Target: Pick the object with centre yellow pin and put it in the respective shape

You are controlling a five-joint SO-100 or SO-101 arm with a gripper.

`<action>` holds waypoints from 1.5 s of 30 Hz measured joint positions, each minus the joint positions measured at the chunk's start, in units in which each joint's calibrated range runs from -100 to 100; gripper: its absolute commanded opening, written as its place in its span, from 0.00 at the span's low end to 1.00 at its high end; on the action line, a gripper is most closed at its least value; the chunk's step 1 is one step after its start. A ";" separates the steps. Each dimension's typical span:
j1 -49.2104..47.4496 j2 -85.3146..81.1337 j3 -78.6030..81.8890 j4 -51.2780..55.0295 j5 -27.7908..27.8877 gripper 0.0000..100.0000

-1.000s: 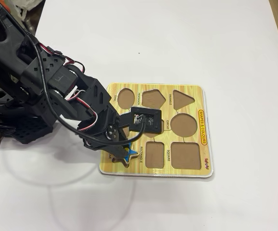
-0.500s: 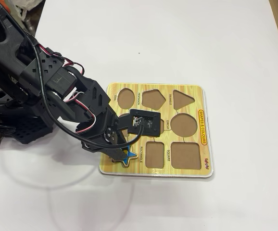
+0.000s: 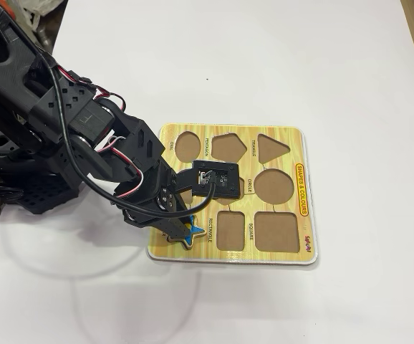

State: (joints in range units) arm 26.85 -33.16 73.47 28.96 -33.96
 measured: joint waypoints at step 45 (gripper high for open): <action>-1.31 -0.17 1.62 -0.09 -0.16 0.11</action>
State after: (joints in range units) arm 25.54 -33.33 75.09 28.88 -34.11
